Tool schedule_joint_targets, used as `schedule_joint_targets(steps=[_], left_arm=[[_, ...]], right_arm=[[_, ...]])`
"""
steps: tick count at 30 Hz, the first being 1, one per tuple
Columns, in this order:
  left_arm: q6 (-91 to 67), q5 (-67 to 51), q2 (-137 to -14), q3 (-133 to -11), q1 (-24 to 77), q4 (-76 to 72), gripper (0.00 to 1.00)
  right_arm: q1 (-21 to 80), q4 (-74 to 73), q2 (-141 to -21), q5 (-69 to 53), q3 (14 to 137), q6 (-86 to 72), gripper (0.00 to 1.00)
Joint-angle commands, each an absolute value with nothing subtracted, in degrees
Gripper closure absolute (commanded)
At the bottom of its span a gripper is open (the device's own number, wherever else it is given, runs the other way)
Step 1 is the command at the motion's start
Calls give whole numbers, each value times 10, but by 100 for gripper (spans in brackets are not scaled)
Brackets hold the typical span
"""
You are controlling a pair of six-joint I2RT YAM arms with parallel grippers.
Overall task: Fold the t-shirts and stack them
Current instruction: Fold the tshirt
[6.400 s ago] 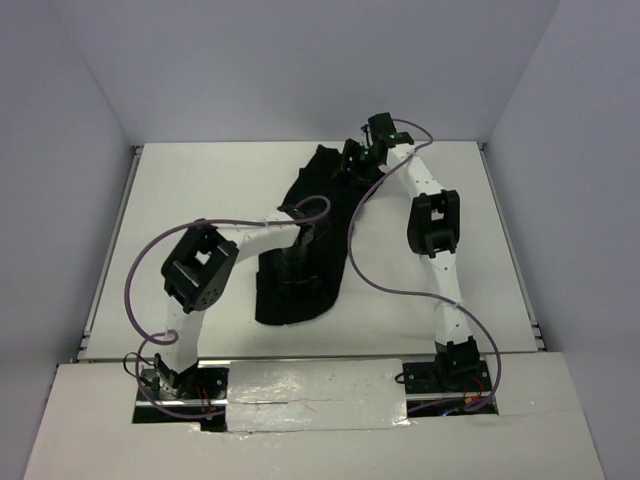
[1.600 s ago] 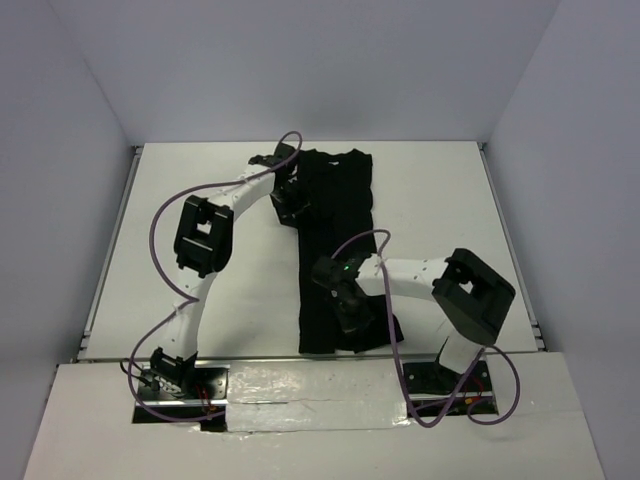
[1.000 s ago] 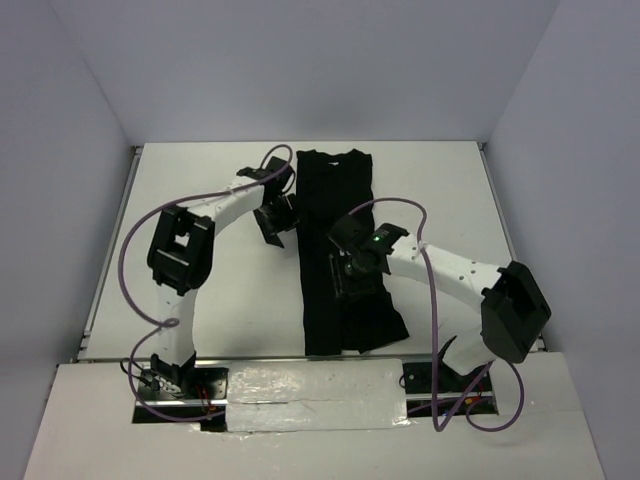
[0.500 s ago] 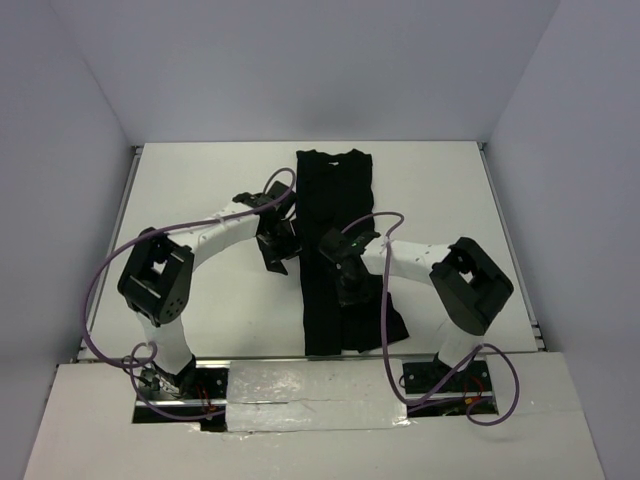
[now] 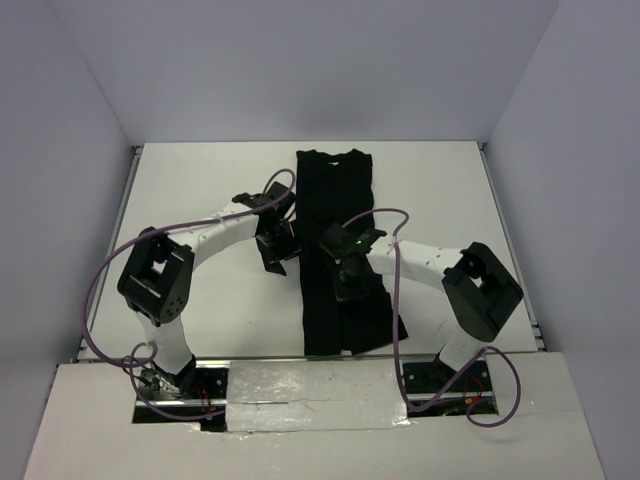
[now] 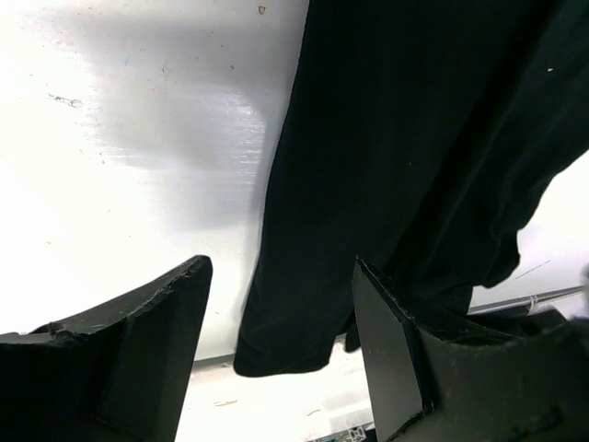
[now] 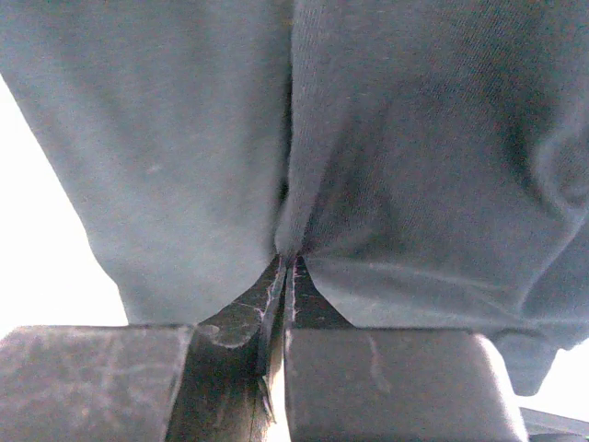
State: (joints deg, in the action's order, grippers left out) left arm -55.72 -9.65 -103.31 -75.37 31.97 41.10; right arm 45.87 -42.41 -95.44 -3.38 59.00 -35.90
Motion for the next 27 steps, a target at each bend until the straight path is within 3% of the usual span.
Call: schedule_joint_targets(steps=[1,19,20,22,25,27], left_arm=[[-551,-92,-1044,-771,318,413,24],[-550,-81,-1058,-759,318,400,24],[-549,-80,-1060,-757,318,399,24],[-547,-81,-1063,-758,319,400,24],[-540,-79,-1062,-767,321,402,23],[-536,-78,-1063,-769,322,402,23]], right_arm=[[456,-405,-918,-61,617,-388,100],[407,-374,-896,-138,612,-407,100],[405,-379,-901,-144,614,-403,99],[406,-392,-930,-144,627,-387,82],[405,-403,-939,-156,628,-377,78],[403,-401,-912,-148,621,-379,81]])
